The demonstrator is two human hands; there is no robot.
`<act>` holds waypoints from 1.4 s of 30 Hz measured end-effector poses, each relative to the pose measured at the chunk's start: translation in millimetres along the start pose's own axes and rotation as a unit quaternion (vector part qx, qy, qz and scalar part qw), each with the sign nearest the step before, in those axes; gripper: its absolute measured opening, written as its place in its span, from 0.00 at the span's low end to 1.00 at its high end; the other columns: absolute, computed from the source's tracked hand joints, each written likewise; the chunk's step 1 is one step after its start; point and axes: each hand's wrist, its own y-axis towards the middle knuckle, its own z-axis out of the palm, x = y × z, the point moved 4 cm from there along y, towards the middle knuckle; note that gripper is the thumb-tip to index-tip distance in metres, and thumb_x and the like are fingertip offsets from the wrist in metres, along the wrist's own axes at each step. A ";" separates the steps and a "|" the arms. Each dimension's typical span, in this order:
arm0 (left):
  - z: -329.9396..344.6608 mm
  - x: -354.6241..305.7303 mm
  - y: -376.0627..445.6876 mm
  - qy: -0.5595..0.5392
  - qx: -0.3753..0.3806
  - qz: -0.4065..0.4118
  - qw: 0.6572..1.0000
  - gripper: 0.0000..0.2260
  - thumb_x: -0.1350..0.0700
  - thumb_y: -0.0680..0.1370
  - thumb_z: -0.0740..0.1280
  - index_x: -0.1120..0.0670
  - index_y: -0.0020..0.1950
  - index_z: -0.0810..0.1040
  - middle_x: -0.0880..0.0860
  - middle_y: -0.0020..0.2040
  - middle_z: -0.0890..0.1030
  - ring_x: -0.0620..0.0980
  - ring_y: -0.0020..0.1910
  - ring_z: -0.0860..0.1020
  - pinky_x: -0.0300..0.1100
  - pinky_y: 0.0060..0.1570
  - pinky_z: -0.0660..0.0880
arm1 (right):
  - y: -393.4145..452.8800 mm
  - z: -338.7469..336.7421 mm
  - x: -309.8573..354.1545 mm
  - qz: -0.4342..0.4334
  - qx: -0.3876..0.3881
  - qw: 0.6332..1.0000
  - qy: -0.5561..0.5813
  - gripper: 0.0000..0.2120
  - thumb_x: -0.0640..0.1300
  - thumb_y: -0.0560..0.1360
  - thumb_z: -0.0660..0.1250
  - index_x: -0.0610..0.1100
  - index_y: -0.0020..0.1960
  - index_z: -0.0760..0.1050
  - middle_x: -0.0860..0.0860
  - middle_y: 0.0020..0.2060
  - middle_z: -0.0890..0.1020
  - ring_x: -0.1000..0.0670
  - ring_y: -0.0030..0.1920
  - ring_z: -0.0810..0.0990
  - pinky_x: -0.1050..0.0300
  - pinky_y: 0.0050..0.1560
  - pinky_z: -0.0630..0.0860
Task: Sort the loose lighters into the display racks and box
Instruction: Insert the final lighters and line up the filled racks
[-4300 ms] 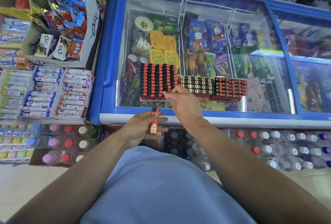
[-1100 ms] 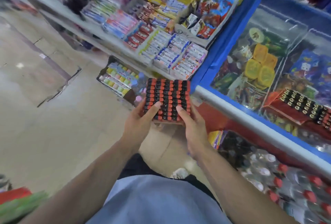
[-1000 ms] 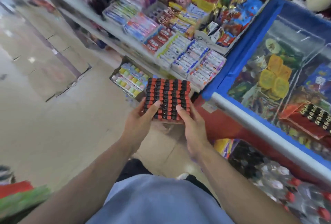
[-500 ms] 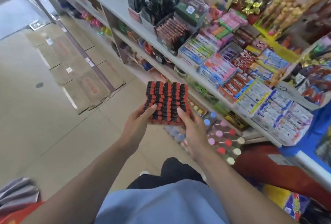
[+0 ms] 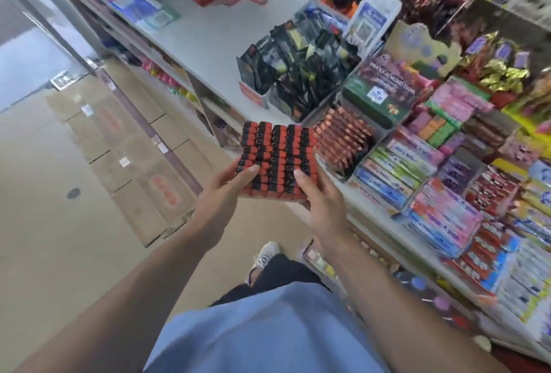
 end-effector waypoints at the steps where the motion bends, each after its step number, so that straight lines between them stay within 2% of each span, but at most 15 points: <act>1: -6.3 -15.4 17.7 0.000 0.006 0.001 1.000 0.17 0.44 0.78 0.69 0.45 0.66 0.82 0.48 0.59 0.86 0.48 0.63 0.81 0.57 0.75 0.63 | 17.9 9.2 8.9 0.001 0.001 1.000 0.006 0.19 0.47 0.81 0.67 0.53 0.72 0.75 0.54 0.62 0.84 0.52 0.63 0.82 0.46 0.68 0.76; 3: -16.5 -45.4 52.1 -0.001 0.010 0.010 1.000 0.12 0.48 0.81 0.68 0.45 0.64 0.82 0.47 0.57 0.87 0.45 0.59 0.83 0.54 0.73 0.66 | 52.5 27.4 28.9 -0.003 0.007 1.000 0.008 0.21 0.49 0.81 0.68 0.55 0.73 0.73 0.54 0.64 0.82 0.52 0.65 0.80 0.44 0.69 0.75; 6: -27.5 -88.2 97.7 0.001 0.015 0.034 0.999 0.09 0.51 0.83 0.64 0.47 0.61 0.81 0.45 0.53 0.87 0.41 0.53 0.84 0.46 0.61 0.72 | 102.0 49.5 58.2 -0.012 0.009 1.000 -0.001 0.21 0.50 0.81 0.68 0.56 0.73 0.73 0.53 0.63 0.83 0.51 0.64 0.81 0.43 0.68 0.76; 10: -52.0 -129.6 170.4 0.008 0.019 0.050 0.999 0.16 0.45 0.81 0.67 0.52 0.64 0.82 0.51 0.56 0.87 0.50 0.58 0.84 0.54 0.69 0.70 | 168.1 78.0 96.3 -0.033 -0.009 0.999 -0.008 0.20 0.50 0.80 0.69 0.55 0.72 0.75 0.53 0.61 0.84 0.51 0.63 0.82 0.45 0.67 0.77; 15: -81.6 -182.3 282.2 0.005 0.019 0.054 0.998 0.14 0.50 0.83 0.65 0.57 0.62 0.82 0.50 0.50 0.88 0.47 0.49 0.86 0.38 0.50 0.79 | 269.8 123.8 133.6 -0.039 -0.053 0.998 0.010 0.20 0.50 0.77 0.73 0.52 0.68 0.77 0.52 0.58 0.85 0.51 0.59 0.84 0.47 0.63 0.80; 18: -97.9 -213.9 358.8 0.021 0.051 0.045 0.997 0.11 0.48 0.83 0.65 0.53 0.56 0.83 0.49 0.50 0.88 0.46 0.49 0.86 0.43 0.56 0.77 | 340.3 152.6 143.5 -0.017 -0.093 0.995 0.035 0.20 0.49 0.77 0.73 0.51 0.68 0.76 0.52 0.56 0.86 0.54 0.56 0.85 0.51 0.61 0.80; 22: -110.1 -226.2 469.6 0.051 0.082 0.007 0.995 0.15 0.42 0.76 0.69 0.51 0.53 0.86 0.50 0.52 0.88 0.50 0.54 0.85 0.52 0.66 0.74 | 432.1 179.1 128.7 0.029 -0.184 0.980 0.070 0.22 0.50 0.74 0.74 0.52 0.67 0.75 0.52 0.55 0.86 0.51 0.55 0.85 0.46 0.61 0.80; 24: -107.3 -216.5 522.4 0.074 0.114 -0.022 0.990 0.21 0.37 0.71 0.71 0.50 0.55 0.87 0.51 0.54 0.87 0.53 0.58 0.84 0.56 0.69 0.72 | 465.9 183.1 118.9 0.059 -0.234 0.968 0.076 0.22 0.51 0.75 0.72 0.52 0.68 0.75 0.54 0.56 0.86 0.54 0.55 0.84 0.51 0.59 0.79; 27: -98.4 -186.8 594.4 0.108 0.155 -0.074 0.979 0.37 0.25 0.63 0.73 0.52 0.59 0.85 0.54 0.54 0.87 0.58 0.59 0.83 0.61 0.70 0.71 | 505.2 179.4 104.6 0.094 -0.293 0.944 0.116 0.14 0.47 0.80 0.68 0.52 0.65 0.74 0.58 0.53 0.84 0.60 0.52 0.81 0.62 0.47 0.73; 28: -93.5 -180.3 612.7 0.116 0.171 -0.082 0.975 0.38 0.25 0.63 0.72 0.53 0.60 0.85 0.54 0.54 0.87 0.58 0.59 0.83 0.61 0.70 0.71 | 516.8 176.6 99.1 0.101 -0.313 0.936 0.125 0.13 0.46 0.81 0.67 0.52 0.65 0.75 0.58 0.53 0.84 0.60 0.52 0.81 0.63 0.47 0.72; 32: -64.6 -198.2 633.2 0.148 0.196 -0.090 0.965 0.21 0.37 0.74 0.69 0.50 0.60 0.84 0.47 0.52 0.88 0.51 0.58 0.83 0.56 0.70 0.71 | 551.4 168.9 81.6 0.100 -0.366 0.916 0.130 0.17 0.45 0.81 0.66 0.53 0.70 0.73 0.53 0.60 0.83 0.53 0.59 0.81 0.53 0.62 0.75; 34: -51.4 -201.9 645.1 0.164 0.197 -0.081 0.963 0.15 0.42 0.79 0.67 0.46 0.61 0.83 0.43 0.51 0.87 0.46 0.57 0.82 0.49 0.70 0.72 | 563.7 165.3 79.8 0.089 -0.380 0.910 0.138 0.21 0.45 0.81 0.66 0.53 0.73 0.71 0.53 0.62 0.82 0.52 0.62 0.80 0.52 0.65 0.73; 37: -32.0 -210.9 657.3 0.185 0.205 -0.065 0.959 0.15 0.41 0.81 0.65 0.44 0.65 0.80 0.39 0.53 0.83 0.39 0.55 0.79 0.38 0.60 0.71 | 583.6 154.4 84.8 0.063 -0.398 0.904 0.146 0.19 0.45 0.80 0.66 0.53 0.71 0.73 0.53 0.62 0.83 0.52 0.61 0.81 0.50 0.67 0.74; 39: -22.4 -216.8 663.4 0.197 0.229 -0.054 0.952 0.11 0.42 0.82 0.65 0.41 0.63 0.78 0.35 0.51 0.81 0.32 0.51 0.76 0.32 0.51 0.68 | 593.2 147.2 91.3 0.042 -0.417 0.899 0.129 0.20 0.48 0.79 0.66 0.55 0.71 0.74 0.55 0.62 0.83 0.53 0.63 0.80 0.48 0.69 0.73; 42: -16.9 -217.8 673.0 0.222 0.254 -0.024 0.941 0.10 0.46 0.82 0.68 0.43 0.63 0.80 0.37 0.54 0.83 0.35 0.56 0.78 0.34 0.54 0.70 | 595.7 146.8 95.2 0.029 -0.449 0.890 0.073 0.20 0.48 0.81 0.65 0.59 0.71 0.72 0.58 0.63 0.81 0.55 0.64 0.79 0.53 0.68 0.72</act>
